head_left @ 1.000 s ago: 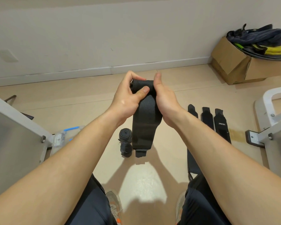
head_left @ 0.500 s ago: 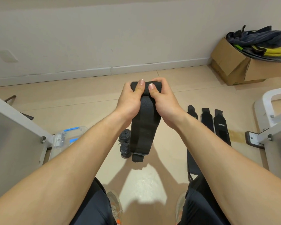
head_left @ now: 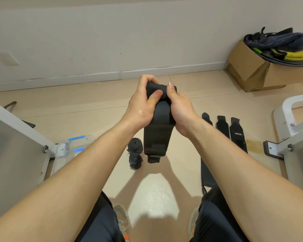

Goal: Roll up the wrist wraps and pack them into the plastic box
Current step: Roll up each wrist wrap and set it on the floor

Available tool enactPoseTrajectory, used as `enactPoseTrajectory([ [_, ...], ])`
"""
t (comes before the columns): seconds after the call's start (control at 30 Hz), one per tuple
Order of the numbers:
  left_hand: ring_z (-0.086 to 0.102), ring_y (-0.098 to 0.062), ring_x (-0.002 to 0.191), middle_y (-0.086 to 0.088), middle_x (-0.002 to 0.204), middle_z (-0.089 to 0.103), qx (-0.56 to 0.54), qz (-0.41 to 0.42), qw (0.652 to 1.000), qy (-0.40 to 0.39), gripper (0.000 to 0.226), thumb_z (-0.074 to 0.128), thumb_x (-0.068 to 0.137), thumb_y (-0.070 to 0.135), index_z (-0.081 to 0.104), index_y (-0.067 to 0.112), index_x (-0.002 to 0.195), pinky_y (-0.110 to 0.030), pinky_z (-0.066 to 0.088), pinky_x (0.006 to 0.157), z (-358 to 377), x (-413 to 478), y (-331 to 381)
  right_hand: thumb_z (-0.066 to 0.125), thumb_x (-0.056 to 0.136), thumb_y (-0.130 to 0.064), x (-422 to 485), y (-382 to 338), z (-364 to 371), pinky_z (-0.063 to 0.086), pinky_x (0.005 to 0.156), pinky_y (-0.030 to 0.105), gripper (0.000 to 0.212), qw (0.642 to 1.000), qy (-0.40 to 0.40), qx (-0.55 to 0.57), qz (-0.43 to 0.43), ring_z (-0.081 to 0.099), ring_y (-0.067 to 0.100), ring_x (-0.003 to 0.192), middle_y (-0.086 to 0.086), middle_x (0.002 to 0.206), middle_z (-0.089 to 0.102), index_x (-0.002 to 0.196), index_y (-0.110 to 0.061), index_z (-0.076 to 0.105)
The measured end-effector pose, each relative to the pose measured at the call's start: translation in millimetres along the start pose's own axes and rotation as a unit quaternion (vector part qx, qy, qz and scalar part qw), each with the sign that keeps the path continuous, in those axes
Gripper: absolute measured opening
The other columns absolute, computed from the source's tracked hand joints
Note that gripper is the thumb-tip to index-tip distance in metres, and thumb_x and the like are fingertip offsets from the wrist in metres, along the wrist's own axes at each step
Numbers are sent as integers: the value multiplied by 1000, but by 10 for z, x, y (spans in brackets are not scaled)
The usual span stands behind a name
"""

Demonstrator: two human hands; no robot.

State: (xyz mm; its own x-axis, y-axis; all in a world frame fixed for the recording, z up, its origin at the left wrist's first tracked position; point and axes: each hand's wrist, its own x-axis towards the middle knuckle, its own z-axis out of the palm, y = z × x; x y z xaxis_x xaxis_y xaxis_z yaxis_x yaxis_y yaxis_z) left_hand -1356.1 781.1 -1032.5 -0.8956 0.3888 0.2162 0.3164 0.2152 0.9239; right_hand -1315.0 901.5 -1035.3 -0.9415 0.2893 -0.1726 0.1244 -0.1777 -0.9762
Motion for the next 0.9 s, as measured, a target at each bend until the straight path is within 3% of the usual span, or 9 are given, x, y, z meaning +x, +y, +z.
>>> enactPoseTrajectory([
  [0.17,62,-16,79,-2,93,63,-124,-89,987,-51,21,58,101,15,48,33,106,-32,52,71,-20,-4,6,47,109,-24,25,40,-21,60,86,45,25,999,32,4,-33,72,33,102,18,110,72,118,-5,60],
  [0.23,66,-19,89,-4,100,65,-178,-154,971,-23,22,63,89,35,53,29,108,-35,52,82,7,20,22,50,108,-22,30,70,-1,57,92,48,18,998,37,-7,-50,71,30,101,15,108,71,114,-8,60],
  [0.3,70,-20,100,-3,107,70,-171,-207,963,8,52,57,78,61,58,22,112,-39,54,94,43,33,61,56,104,-27,32,91,23,56,98,49,20,997,33,-19,-63,69,24,105,11,113,70,115,-11,60],
  [0.37,73,-22,100,-5,108,76,-137,-208,968,19,70,53,78,73,65,14,115,-46,56,97,62,22,65,57,103,-24,33,110,24,59,93,44,20,996,22,-30,-79,69,22,102,11,112,70,117,-10,59],
  [0.43,75,-26,99,-9,107,76,-158,-207,965,33,60,59,89,61,66,9,117,-51,57,96,58,24,23,53,105,-12,29,111,12,60,81,36,9,995,5,-31,-96,70,18,90,8,100,71,111,-15,59],
  [0.6,67,-27,94,-11,104,67,-218,-190,957,36,12,62,101,22,56,18,111,-45,57,89,0,52,-57,50,106,-8,39,108,-21,56,75,29,19,996,-43,-19,-81,68,15,85,4,98,68,117,-23,55],
  [0.7,65,-22,85,-9,96,65,-237,-173,956,22,12,59,102,12,54,20,109,-37,57,76,-35,38,-69,57,100,-34,70,94,20,54,87,36,15,997,-37,-31,-54,68,17,98,0,106,69,115,-32,59],
  [0.8,66,-17,76,-5,90,64,-237,-154,959,4,19,59,101,5,53,17,115,-31,59,69,-33,3,-38,54,86,-69,99,88,27,52,100,46,35,996,-10,-69,-61,69,20,107,-2,104,72,99,-37,63],
  [0.9,66,-17,75,-5,90,63,-267,-156,951,-21,23,56,101,0,51,19,115,-30,59,69,-47,-17,8,50,104,-43,118,90,-10,55,96,44,22,992,-10,-63,-105,68,17,97,1,98,71,101,-26,63],
])
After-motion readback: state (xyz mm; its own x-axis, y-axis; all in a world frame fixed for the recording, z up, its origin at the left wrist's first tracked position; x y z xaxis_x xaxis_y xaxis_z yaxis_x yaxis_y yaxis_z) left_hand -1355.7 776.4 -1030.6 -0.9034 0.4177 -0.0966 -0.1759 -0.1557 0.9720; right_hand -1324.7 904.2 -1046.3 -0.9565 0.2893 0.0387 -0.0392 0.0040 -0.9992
